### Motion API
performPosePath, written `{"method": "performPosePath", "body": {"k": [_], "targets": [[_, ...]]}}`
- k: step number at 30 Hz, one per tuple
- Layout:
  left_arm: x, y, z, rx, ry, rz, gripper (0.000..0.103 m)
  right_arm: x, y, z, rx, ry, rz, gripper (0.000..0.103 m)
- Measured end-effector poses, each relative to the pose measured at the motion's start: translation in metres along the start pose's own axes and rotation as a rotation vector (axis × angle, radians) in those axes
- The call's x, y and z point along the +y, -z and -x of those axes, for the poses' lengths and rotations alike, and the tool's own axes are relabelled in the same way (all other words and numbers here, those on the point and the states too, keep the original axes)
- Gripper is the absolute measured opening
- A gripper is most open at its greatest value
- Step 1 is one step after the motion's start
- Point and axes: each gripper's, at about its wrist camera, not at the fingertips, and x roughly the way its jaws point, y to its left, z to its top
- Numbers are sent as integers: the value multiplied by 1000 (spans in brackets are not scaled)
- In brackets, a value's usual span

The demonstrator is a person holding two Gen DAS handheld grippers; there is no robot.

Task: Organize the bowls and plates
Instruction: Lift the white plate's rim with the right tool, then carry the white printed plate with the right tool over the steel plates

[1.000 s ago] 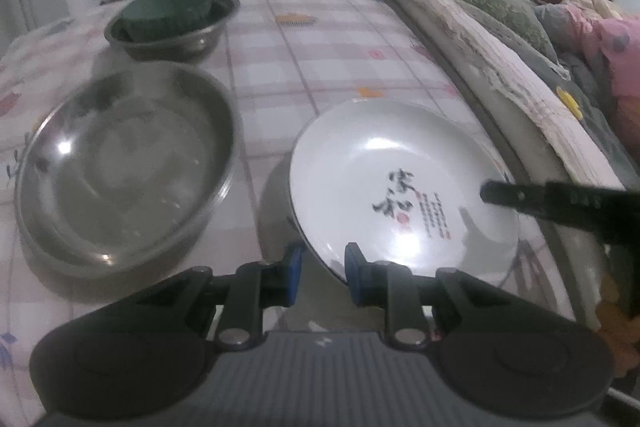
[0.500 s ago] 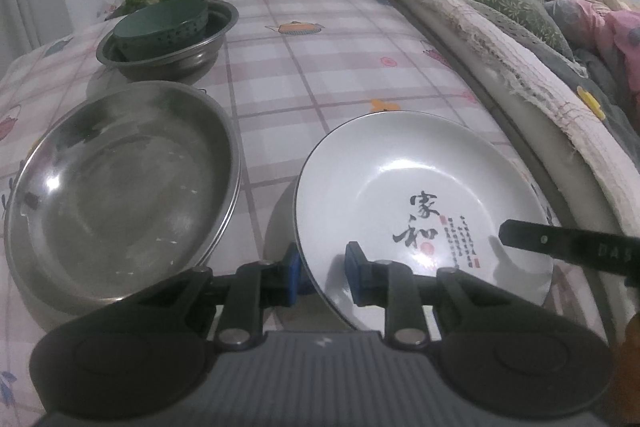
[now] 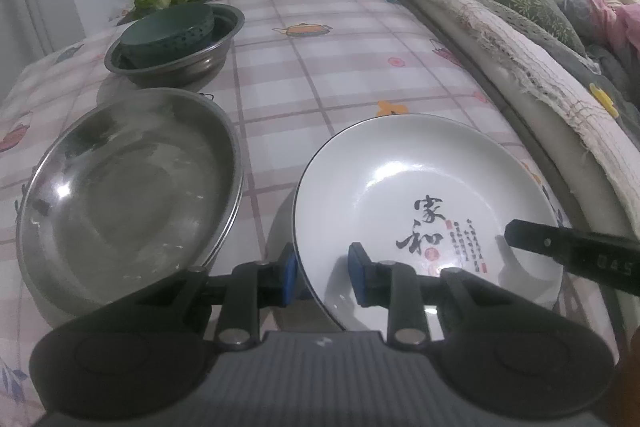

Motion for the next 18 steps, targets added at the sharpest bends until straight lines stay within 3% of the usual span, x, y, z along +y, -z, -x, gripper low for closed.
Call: {"method": "performPosePath", "body": {"k": [18], "targets": [[-1,-3,-8,18,8,-20,35,-1,-1,-5,-9,-1,8,20]]}}
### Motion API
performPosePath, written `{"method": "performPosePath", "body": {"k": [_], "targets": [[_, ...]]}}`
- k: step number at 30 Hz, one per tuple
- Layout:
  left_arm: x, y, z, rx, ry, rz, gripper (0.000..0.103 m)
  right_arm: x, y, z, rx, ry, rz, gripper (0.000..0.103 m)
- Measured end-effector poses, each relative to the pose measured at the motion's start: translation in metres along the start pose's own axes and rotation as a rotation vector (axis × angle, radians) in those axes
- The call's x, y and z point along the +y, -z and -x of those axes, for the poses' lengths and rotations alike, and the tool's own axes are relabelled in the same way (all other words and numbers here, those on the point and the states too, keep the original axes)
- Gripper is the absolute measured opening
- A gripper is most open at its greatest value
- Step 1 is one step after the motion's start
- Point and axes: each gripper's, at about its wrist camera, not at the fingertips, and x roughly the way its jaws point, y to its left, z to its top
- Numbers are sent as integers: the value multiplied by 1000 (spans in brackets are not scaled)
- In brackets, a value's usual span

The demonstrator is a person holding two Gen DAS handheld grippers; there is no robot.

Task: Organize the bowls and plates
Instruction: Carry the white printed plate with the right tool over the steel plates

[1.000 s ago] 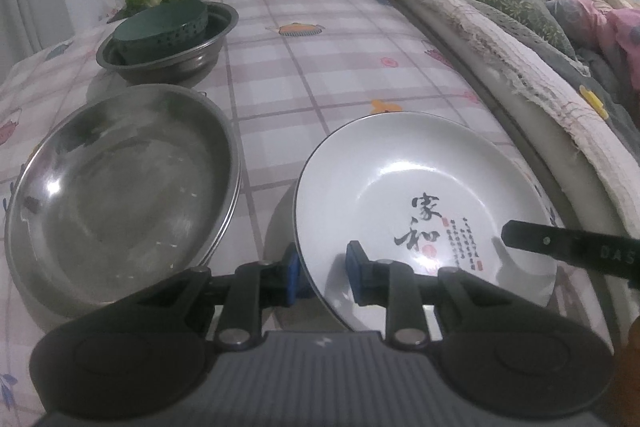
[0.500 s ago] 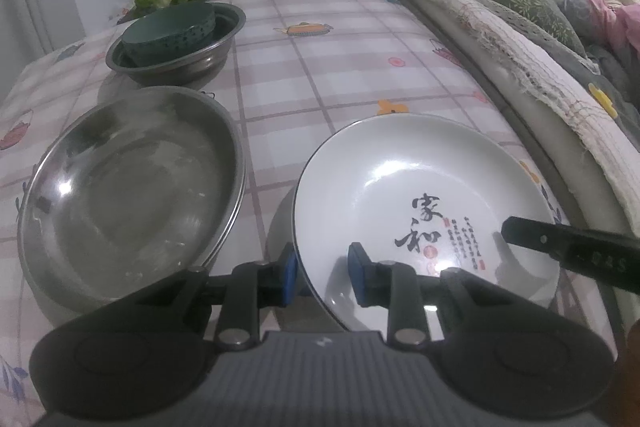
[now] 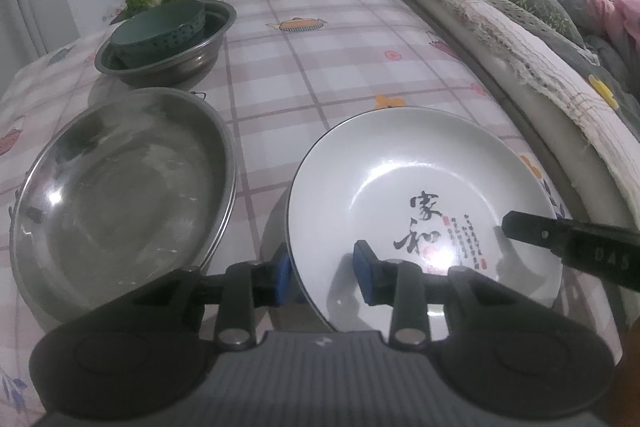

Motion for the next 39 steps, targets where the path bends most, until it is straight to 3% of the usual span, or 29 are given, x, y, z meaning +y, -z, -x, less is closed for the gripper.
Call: {"method": "performPosePath", "body": {"k": [16,39], "targets": [[-1,-2,1,26,14,23,37,-6,-7,-5,-13,-24,-49,21],[-1,4,0,1,23,6,43,-1,-2,-8,-48,-15,7,21]]}}
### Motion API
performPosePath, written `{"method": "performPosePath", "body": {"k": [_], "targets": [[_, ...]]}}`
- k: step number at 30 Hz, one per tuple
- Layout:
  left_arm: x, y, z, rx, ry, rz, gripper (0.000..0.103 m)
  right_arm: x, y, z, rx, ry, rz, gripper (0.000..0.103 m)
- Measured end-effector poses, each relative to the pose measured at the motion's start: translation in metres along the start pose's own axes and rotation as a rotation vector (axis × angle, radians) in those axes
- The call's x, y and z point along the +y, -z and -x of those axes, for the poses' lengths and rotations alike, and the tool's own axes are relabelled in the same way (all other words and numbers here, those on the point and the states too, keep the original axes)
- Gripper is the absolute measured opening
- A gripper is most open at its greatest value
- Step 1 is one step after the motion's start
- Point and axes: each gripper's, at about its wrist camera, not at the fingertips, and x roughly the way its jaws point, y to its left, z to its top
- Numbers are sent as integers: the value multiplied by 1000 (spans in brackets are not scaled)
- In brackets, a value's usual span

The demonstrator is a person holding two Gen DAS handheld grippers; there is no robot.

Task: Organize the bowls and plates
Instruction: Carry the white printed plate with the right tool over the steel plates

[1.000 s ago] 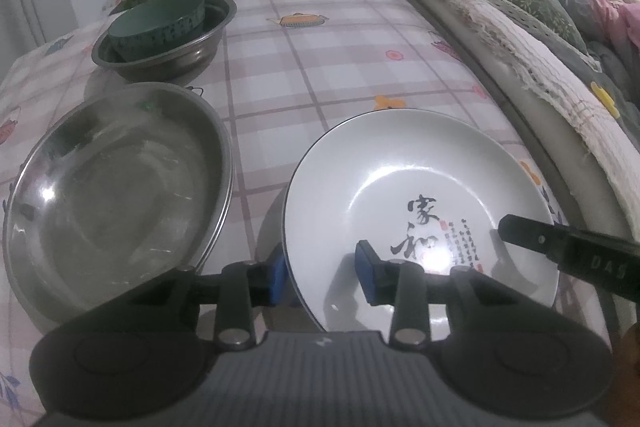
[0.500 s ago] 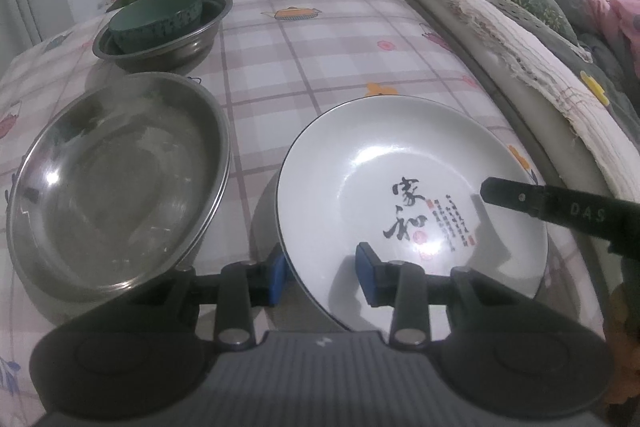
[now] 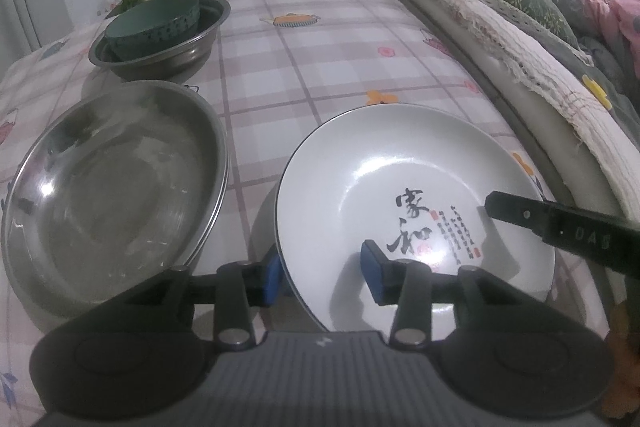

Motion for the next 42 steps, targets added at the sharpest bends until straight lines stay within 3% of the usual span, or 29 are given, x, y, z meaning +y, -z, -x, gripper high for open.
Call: {"method": "performPosePath", "body": {"k": [12,42], "targets": [[0,-1,2,-6,-3,4,42,10,-1,1,9,46,47,23],[-3,-6,17,-51,1,0,42,12,-7,16,-35,52,45,23]]}}
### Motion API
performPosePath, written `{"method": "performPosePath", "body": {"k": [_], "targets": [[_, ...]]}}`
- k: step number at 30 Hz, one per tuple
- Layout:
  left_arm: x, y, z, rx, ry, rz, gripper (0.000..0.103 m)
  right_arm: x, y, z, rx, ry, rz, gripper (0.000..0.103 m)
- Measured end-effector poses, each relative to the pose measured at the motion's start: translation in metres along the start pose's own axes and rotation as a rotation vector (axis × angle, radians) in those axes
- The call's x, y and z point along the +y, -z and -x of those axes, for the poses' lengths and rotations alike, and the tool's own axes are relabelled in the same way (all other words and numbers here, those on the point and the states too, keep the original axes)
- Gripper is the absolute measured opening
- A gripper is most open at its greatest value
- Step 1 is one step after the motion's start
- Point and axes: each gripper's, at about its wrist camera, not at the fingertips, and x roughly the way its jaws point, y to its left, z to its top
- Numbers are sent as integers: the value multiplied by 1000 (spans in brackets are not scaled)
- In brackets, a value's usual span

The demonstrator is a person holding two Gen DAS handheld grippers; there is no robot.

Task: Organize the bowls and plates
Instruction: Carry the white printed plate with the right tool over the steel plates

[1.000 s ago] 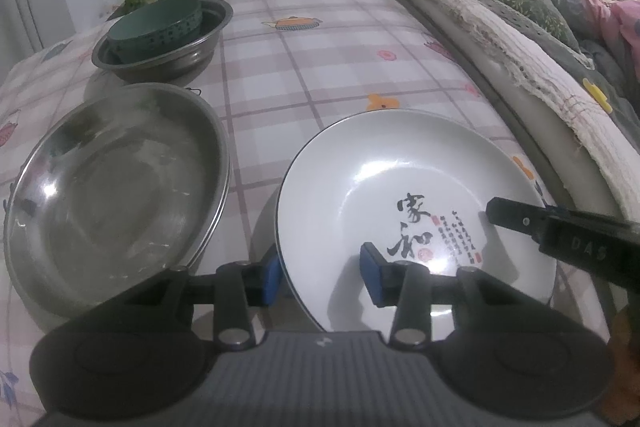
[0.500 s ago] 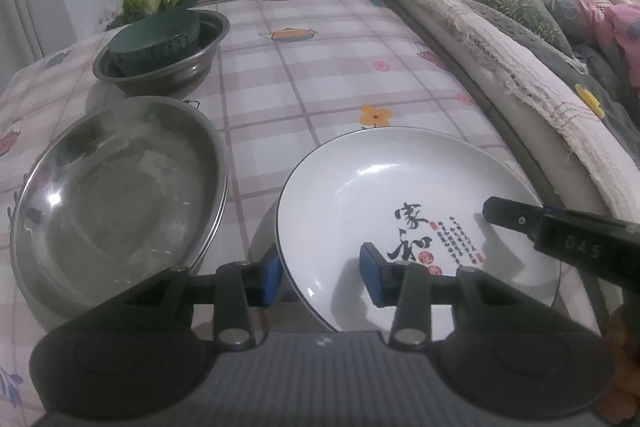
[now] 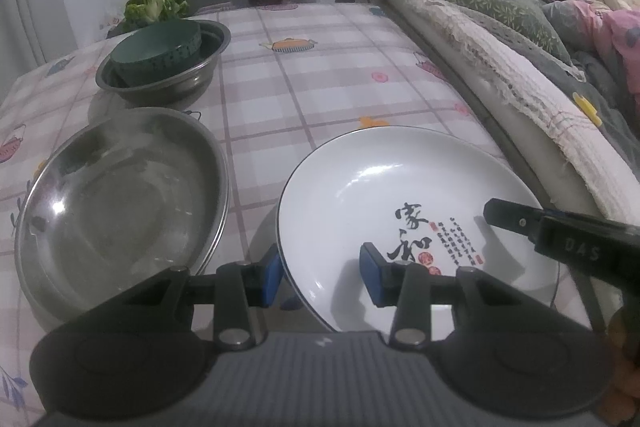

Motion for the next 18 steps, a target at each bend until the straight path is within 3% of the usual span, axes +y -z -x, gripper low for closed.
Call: {"method": "performPosePath", "body": {"k": [18], "targets": [[2,-2,9,-25,6,10,42,4,-6,7,-21,3,5,23]]}}
